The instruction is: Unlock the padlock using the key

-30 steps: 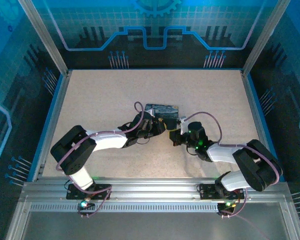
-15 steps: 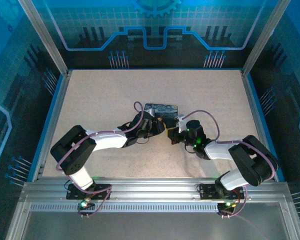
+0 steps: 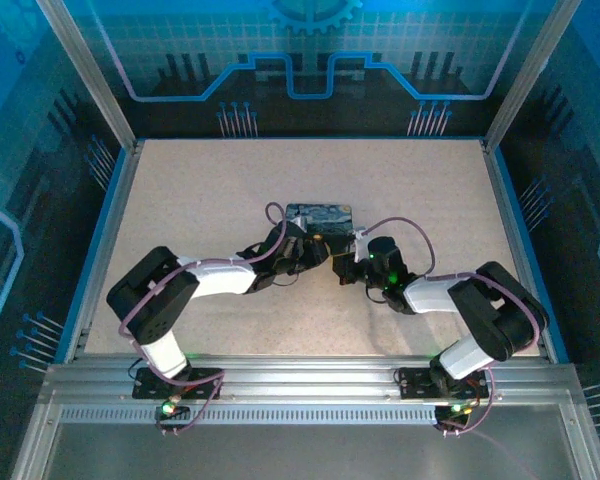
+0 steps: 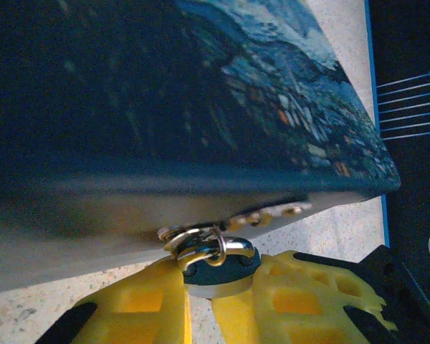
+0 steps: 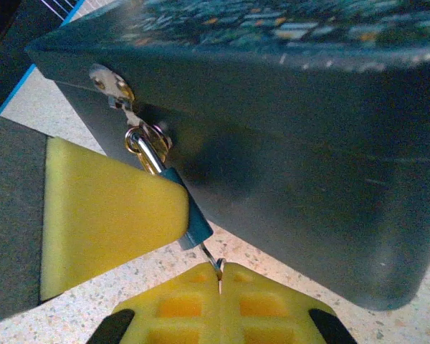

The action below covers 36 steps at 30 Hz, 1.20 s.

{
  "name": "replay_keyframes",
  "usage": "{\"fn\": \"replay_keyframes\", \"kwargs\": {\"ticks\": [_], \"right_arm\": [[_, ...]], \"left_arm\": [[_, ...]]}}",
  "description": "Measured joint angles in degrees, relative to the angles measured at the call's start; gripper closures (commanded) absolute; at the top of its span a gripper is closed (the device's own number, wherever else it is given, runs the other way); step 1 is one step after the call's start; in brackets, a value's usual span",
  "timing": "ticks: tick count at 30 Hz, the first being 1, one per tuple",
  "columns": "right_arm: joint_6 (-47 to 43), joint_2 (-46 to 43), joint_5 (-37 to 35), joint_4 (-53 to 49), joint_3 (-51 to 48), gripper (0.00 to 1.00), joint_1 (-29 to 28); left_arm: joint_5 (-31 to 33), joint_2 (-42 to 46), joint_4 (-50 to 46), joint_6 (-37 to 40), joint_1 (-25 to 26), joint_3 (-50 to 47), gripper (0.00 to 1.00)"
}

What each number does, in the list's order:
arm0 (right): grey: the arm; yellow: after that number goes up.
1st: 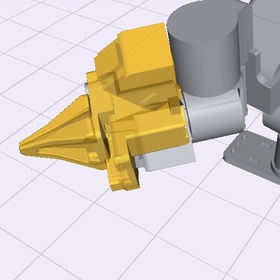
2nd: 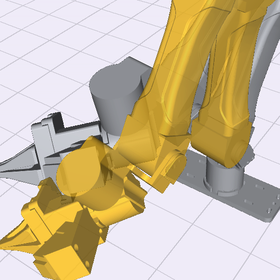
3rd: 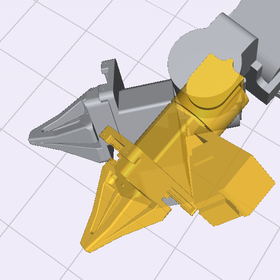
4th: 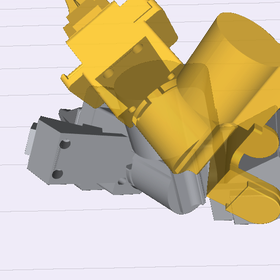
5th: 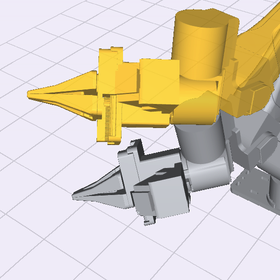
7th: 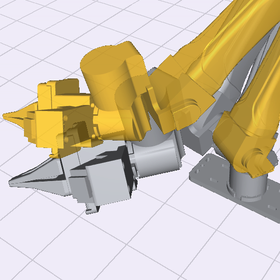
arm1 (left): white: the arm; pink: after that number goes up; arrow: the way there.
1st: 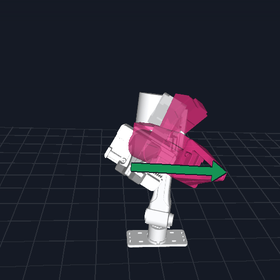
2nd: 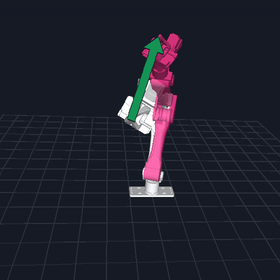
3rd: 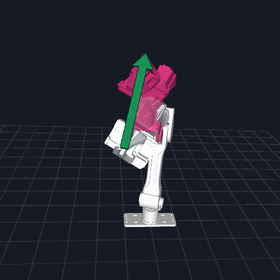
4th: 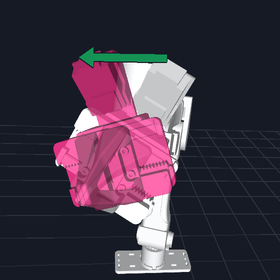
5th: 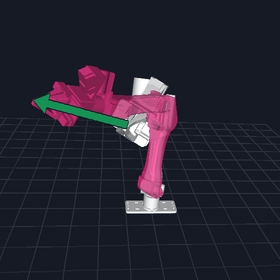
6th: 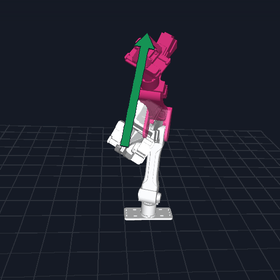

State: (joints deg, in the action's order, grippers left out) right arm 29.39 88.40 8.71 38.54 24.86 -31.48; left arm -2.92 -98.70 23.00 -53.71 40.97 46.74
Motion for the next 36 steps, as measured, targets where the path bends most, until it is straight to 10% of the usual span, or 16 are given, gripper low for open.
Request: {"fn": "replay_keyframes", "kwargs": {"ticks": [8,24,36], "right_arm": [[1.95,4.5,-0.74,-1.09,-0.07,1.0,0.0],[4.04,4.55,1.92,-6.54,2.64,1.0,-0.5],[9.68,1.79,2.93,-16.57,6.51,1.0,-1.55]], "left_arm": [[-2.69,-5.97,2.86,-1.81,-0.15,0.04,0.78],[-3.58,3.3,0.15,-0.33,-1.27,-3.41,0.41],[-3.82,14.21,0.13,-5.64,-4.28,-12.85,0.45]]}}
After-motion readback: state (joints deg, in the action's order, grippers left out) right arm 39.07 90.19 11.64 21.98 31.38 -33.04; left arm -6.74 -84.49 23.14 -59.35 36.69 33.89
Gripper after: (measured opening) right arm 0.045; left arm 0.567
